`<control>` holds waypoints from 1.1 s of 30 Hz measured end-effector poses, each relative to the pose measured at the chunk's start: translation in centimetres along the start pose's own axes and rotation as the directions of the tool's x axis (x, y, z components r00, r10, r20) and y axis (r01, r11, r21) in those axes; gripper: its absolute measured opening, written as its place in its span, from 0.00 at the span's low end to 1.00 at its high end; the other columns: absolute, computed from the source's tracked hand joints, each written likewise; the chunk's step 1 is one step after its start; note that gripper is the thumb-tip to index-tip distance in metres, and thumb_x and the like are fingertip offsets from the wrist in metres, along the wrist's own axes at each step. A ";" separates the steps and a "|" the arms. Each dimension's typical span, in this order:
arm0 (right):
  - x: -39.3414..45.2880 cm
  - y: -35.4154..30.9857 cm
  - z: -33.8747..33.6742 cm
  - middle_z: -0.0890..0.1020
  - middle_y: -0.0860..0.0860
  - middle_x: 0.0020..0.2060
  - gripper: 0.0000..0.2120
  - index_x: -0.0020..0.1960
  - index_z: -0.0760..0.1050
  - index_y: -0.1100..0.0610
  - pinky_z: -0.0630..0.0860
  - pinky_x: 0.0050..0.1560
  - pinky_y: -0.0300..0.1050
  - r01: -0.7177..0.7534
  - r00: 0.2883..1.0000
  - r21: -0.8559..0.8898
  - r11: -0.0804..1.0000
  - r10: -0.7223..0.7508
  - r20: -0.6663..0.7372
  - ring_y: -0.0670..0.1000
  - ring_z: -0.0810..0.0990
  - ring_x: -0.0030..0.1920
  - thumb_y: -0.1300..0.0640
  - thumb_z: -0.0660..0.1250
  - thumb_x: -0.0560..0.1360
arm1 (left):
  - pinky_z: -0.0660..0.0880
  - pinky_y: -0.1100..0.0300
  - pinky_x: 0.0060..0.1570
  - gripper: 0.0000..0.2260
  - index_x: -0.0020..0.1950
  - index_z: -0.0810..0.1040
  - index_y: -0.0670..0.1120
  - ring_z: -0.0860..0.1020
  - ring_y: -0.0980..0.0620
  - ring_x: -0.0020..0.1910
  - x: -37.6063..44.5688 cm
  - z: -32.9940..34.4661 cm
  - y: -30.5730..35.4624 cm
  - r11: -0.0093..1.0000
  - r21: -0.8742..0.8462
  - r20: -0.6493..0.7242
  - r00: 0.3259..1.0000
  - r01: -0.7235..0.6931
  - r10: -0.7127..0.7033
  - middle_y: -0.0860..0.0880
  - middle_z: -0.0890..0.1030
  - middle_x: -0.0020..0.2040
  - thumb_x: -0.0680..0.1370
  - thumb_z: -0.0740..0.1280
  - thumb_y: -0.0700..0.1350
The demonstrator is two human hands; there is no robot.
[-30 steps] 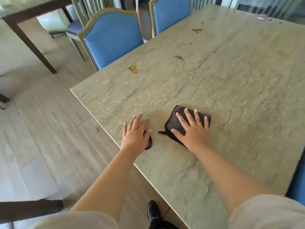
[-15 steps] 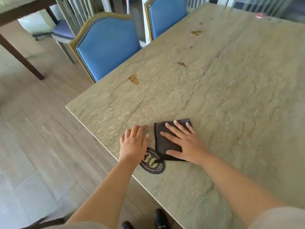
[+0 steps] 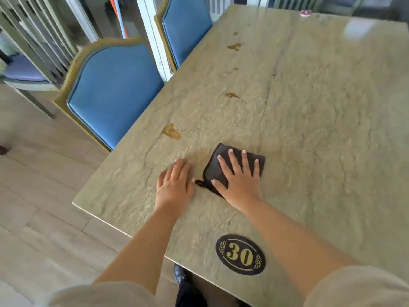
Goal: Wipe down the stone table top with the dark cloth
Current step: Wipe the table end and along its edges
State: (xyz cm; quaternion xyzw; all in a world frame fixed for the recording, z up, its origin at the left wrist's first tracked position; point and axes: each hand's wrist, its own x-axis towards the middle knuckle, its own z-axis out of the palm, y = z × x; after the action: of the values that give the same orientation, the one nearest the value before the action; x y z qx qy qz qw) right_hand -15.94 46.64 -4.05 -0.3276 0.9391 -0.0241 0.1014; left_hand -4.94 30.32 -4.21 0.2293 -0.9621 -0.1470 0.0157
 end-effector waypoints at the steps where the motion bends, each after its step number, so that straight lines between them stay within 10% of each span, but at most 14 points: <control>1: -0.2 -0.1 -0.2 0.42 0.46 0.78 0.34 0.77 0.45 0.41 0.36 0.74 0.64 0.076 0.997 0.073 0.994 -0.075 -0.010 0.55 0.38 0.77 0.31 0.39 0.74 | 0.51 0.49 0.74 0.22 0.76 0.61 0.55 0.58 0.52 0.75 0.4 -0.2 -0.5 1.000 0.014 0.007 1.000 -0.008 0.008 0.55 0.60 0.77 0.82 0.54 0.55; 4: -1.6 0.8 -0.2 0.57 0.47 0.77 0.24 0.75 0.62 0.47 0.48 0.76 0.58 -0.018 0.973 0.441 0.897 0.117 -0.198 0.50 0.50 0.77 0.43 0.52 0.80 | 0.56 0.48 0.71 0.20 0.73 0.65 0.53 0.62 0.50 0.72 1.2 -0.6 0.2 0.999 -0.028 -0.014 0.999 0.035 -0.035 0.53 0.64 0.73 0.80 0.58 0.50; 8: -4.3 1.0 0.3 0.64 0.50 0.74 0.20 0.73 0.65 0.55 0.60 0.73 0.48 -0.379 0.754 0.644 0.665 0.625 -0.202 0.50 0.60 0.74 0.56 0.54 0.82 | 0.57 0.50 0.74 0.21 0.75 0.63 0.49 0.60 0.49 0.74 2.4 -0.4 4.8 0.961 -0.200 0.021 0.980 -0.192 0.200 0.50 0.62 0.75 0.81 0.56 0.45; 11: -4.5 0.8 0.4 0.62 0.51 0.74 0.22 0.73 0.65 0.58 0.64 0.72 0.49 -0.392 0.776 0.562 0.728 0.590 -0.223 0.51 0.59 0.75 0.64 0.56 0.80 | 0.42 0.42 0.76 0.26 0.80 0.50 0.49 0.44 0.50 0.79 2.6 1.3 8.4 0.898 -0.066 0.210 0.874 -0.435 0.439 0.50 0.48 0.80 0.83 0.47 0.55; 15: -3.9 1.3 0.5 0.64 0.52 0.73 0.23 0.71 0.67 0.60 0.64 0.71 0.47 -0.377 0.761 0.573 0.728 0.596 -0.256 0.52 0.59 0.75 0.68 0.59 0.77 | 0.36 0.31 0.70 0.33 0.79 0.37 0.53 0.32 0.49 0.76 5.9 3.1 9.4 0.880 0.127 0.263 0.871 -0.459 0.416 0.51 0.34 0.79 0.78 0.38 0.67; 21: -3.5 1.7 1.6 0.65 0.50 0.73 0.26 0.70 0.69 0.58 0.59 0.72 0.43 -0.361 0.743 0.609 0.706 0.613 -0.270 0.53 0.56 0.76 0.73 0.59 0.75 | 0.40 0.31 0.71 0.33 0.77 0.34 0.59 0.34 0.48 0.77 11.1 2.7 10.1 0.863 0.166 0.298 0.859 -0.477 0.417 0.54 0.34 0.79 0.76 0.39 0.70; 33: -8.0 -5.5 2.1 0.60 0.53 0.75 0.21 0.72 0.67 0.60 0.48 0.77 0.51 -0.291 0.798 0.670 0.683 0.560 -0.224 0.52 0.51 0.77 0.67 0.56 0.79 | 0.51 0.36 0.73 0.29 0.77 0.45 0.64 0.44 0.54 0.79 -4.7 -1.3 -4.6 0.775 0.161 0.264 0.783 -0.611 0.563 0.59 0.45 0.80 0.77 0.42 0.69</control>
State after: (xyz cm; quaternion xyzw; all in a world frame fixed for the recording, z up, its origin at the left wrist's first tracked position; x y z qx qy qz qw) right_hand -6.05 47.33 -4.09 -0.0311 0.9301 -0.3660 0.0031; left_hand 1.42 28.11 -4.18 -0.0997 -0.9921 -0.0405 -0.0638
